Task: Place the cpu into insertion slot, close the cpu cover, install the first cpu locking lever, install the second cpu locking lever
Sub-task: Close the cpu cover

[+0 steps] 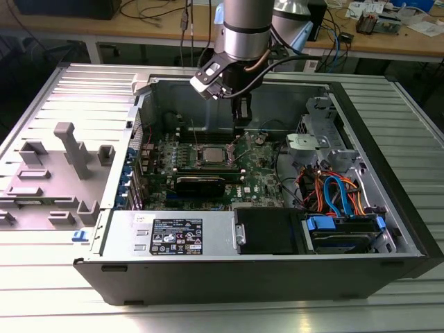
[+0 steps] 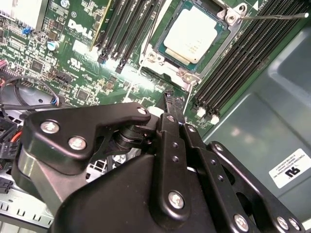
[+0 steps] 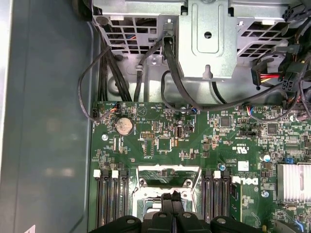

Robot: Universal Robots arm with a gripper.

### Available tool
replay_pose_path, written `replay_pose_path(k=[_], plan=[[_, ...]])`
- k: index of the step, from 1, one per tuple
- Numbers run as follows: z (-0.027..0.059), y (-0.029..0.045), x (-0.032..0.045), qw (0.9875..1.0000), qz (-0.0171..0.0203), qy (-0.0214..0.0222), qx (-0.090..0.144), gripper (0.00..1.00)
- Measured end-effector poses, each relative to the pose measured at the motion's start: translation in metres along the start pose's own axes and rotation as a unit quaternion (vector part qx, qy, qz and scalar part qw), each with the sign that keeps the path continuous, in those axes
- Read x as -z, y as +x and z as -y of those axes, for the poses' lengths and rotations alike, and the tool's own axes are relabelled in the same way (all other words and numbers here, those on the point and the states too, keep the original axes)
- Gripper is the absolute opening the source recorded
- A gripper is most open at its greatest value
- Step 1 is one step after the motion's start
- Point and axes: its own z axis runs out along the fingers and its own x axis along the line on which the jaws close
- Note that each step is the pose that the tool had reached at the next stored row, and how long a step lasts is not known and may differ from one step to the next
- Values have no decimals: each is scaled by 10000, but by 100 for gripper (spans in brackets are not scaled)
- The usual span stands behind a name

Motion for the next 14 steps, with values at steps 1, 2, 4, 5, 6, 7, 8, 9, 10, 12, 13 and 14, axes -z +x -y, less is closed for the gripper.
replay_pose_path(k=[1, 2, 4, 5, 6, 7, 8, 9, 10, 12, 13, 14], plan=[[-9, 0, 0, 10000, 0, 0, 0, 11], [-16, 0, 0, 10000, 0, 0, 0, 11], [-32, -1, -1, 10000, 1, 0, 0, 11], [-44, -1, -1, 10000, 0, 0, 0, 11], [-51, -1, -2, 10000, 1, 0, 0, 11], [-55, -1, -2, 10000, 0, 0, 0, 11], [-63, -1, -2, 10000, 0, 0, 0, 11], [-69, -2, -2, 10000, 1, 0, 0, 11], [-74, -2, -3, 10000, 0, 0, 0, 11], [-92, -2, -3, 10000, 0, 0, 0, 11], [-98, -2, -4, 10000, 0, 0, 0, 11], [-103, -2, -4, 10000, 1, 0, 0, 11]])
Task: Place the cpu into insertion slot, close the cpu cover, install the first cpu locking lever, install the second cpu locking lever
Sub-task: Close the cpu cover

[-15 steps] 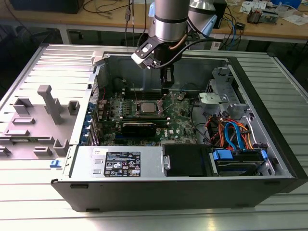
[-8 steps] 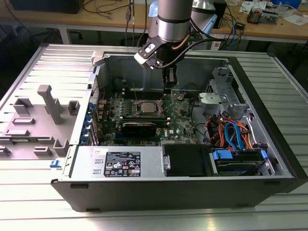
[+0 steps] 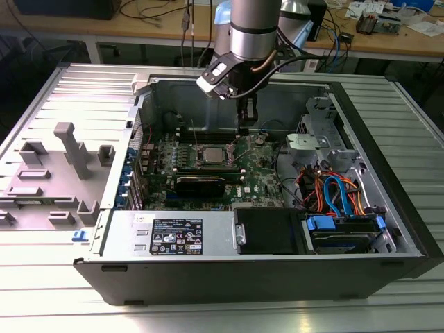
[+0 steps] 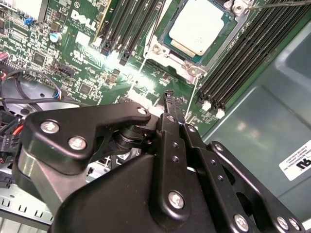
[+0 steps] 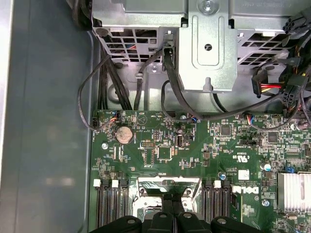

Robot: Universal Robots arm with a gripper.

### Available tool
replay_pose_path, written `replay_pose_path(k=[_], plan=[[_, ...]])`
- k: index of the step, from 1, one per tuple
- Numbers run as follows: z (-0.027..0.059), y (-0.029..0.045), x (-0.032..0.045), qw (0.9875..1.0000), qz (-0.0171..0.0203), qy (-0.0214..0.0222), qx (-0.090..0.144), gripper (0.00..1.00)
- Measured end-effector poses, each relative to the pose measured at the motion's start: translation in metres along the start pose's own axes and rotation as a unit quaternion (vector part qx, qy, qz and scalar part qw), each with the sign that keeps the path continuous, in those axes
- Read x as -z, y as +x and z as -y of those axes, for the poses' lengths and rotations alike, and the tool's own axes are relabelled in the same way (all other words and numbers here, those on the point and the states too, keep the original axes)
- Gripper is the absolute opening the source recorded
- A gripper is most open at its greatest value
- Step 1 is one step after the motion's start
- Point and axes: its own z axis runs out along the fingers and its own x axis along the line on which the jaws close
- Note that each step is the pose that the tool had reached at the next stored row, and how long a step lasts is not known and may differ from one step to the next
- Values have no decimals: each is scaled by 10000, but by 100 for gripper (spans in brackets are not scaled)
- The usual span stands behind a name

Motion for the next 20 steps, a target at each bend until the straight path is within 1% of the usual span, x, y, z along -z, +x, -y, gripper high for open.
replay_pose_path(k=[4, 20], plan=[[-42, -1, -2, 10000, 0, 0, 0, 11], [-151, -3, -6, 10000, 0, 0, 0, 11]])
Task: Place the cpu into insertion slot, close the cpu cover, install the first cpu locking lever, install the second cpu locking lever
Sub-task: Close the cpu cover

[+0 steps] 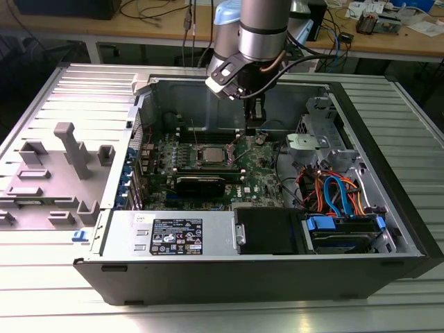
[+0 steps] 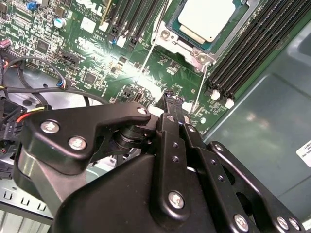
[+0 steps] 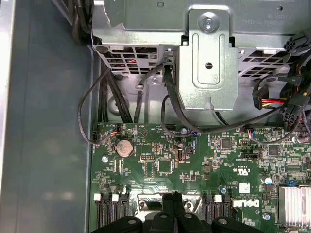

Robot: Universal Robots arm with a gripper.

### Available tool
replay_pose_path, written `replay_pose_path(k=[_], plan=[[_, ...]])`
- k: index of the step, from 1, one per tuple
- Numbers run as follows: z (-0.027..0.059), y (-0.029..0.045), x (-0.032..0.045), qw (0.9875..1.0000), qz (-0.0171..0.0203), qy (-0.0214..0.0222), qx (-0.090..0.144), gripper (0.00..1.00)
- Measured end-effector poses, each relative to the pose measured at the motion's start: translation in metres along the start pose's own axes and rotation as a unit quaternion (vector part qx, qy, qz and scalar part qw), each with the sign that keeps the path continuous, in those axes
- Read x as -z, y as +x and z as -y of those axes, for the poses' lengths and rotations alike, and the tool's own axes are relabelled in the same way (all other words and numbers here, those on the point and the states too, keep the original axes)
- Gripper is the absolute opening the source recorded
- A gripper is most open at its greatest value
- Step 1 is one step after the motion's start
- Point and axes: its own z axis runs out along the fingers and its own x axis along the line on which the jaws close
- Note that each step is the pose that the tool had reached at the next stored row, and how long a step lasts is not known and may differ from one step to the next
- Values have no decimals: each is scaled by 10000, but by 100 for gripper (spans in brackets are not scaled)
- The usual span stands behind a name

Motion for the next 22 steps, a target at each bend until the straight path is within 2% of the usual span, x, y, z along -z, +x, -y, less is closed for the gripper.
replay_pose_path(k=[15, 22], plan=[[-31, -1, -3, 10000, 0, 0, 0, 11], [-129, -2, -20, 10000, 0, 0, 0, 11]])
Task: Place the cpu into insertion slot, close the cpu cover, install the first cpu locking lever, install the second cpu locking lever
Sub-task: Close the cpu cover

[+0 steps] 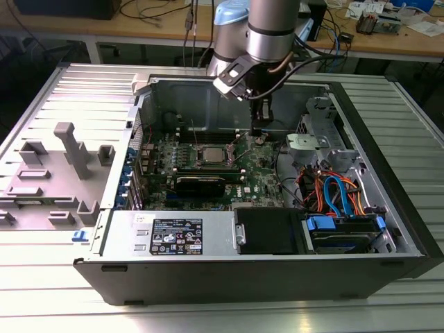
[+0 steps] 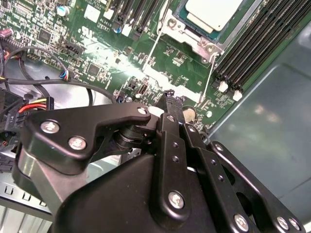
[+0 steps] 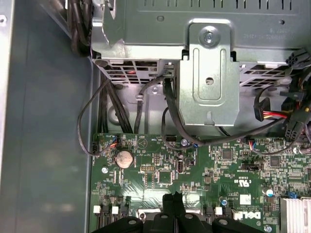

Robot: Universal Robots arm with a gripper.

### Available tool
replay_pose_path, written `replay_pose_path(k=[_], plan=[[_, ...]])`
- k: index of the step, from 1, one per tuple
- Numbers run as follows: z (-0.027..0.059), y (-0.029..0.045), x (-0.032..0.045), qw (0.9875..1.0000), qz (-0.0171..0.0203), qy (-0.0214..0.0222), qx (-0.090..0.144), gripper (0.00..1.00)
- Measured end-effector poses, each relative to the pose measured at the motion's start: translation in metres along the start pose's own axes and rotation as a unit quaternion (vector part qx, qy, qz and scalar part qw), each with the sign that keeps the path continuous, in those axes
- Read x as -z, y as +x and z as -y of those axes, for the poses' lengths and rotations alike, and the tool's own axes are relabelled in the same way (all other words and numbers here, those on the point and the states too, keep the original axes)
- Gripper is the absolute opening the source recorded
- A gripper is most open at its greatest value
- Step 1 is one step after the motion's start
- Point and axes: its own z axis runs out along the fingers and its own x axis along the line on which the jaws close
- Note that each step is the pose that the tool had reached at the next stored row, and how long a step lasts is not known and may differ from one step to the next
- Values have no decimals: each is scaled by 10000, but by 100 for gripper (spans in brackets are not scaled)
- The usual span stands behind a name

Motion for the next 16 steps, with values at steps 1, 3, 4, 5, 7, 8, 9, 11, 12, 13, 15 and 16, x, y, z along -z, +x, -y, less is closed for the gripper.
replay_pose_path(k=[1, 3, 4, 5, 7, 8, 9, 11, 12, 13, 15, 16], plan=[[-8, 0, -2, 10000, 0, 0, 0, 11], [-17, 0, -5, 10000, 1, 0, 0, 11], [-17, 0, -5, 10000, 2, 1, -1, 11], [-17, 0, -6, 10000, 1, 0, -1, 11], [-18, 0, -6, 10000, 1, 0, 0, 11], [-18, 0, -6, 10000, 1, 0, 0, 11], [-18, 0, -6, 10000, 2, 0, 0, 11], [-18, 0, -6, 10000, 2, 0, 0, 11], [-18, 0, -6, 10000, 2, 0, 0, 11], [-18, 0, -7, 10000, 3, 0, 0, 11], [-18, 0, -10, 10000, 7, 0, 0, 11], [-23, 0, -19, 10000, 17, 1, 1, 11]])
